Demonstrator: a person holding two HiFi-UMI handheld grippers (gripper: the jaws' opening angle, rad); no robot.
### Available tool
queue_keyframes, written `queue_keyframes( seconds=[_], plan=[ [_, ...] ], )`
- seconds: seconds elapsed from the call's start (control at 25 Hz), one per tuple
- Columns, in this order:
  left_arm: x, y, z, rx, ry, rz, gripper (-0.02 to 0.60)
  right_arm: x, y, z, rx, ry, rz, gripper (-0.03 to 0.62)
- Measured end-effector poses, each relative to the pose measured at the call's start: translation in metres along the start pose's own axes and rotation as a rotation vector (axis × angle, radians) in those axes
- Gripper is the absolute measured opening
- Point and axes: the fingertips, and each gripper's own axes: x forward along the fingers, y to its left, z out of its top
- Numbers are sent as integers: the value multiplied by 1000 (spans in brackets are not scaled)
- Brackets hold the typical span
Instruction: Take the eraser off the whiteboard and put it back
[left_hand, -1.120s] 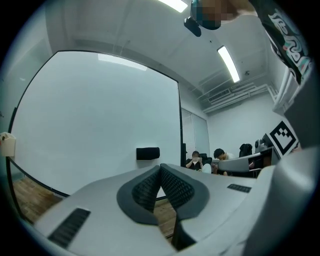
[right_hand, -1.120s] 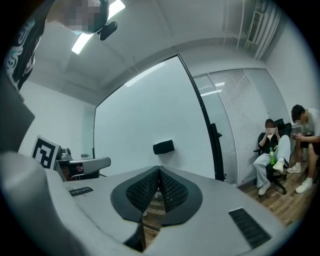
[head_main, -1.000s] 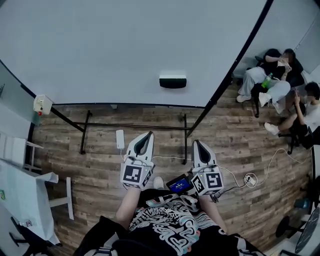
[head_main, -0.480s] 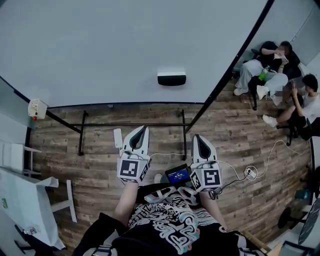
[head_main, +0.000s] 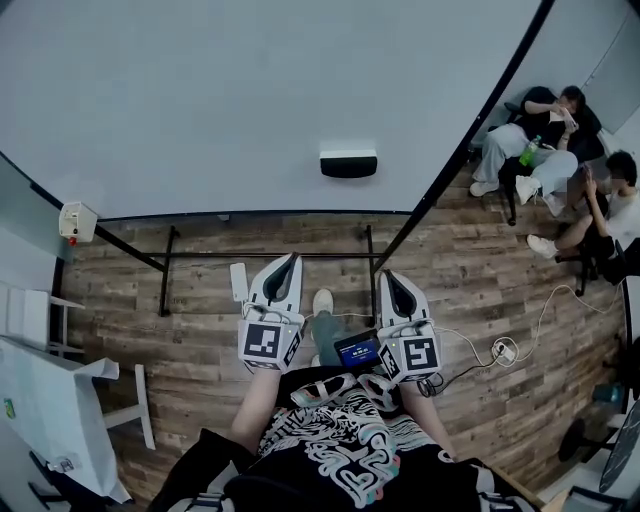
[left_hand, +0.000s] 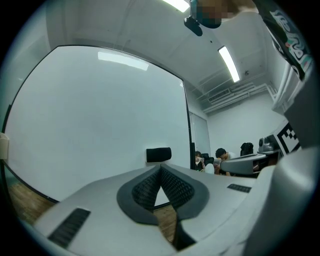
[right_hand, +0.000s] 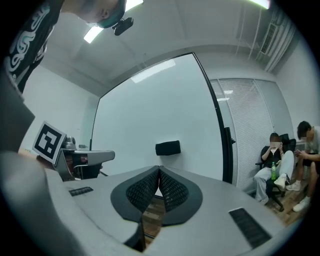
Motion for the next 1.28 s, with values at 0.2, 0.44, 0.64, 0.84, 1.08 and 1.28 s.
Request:
queue_keyframes(
  seconds=[0.2,0.44,0.64,0.84,1.08,1.28],
  plan=[
    [14,3,8,43,-2,-14,25,13,-3,-1,2,-1,5,-2],
    [26,13,7,46,12,-22,26,33,-5,-4,-7,4,6,0],
    [40,19,4,33,15,-37,26,50,-8,-3,-4,7,14,9],
    [56,24,1,35,27,-50,26,63,-20,-7,17,13,5,17],
    [78,36,2,22,15,-59,26,80,-29,-2,-16,5,-15,40],
    [94,38,1,21,19,-82,26,95,-36,0,-57,-3,-20,52]
  ],
)
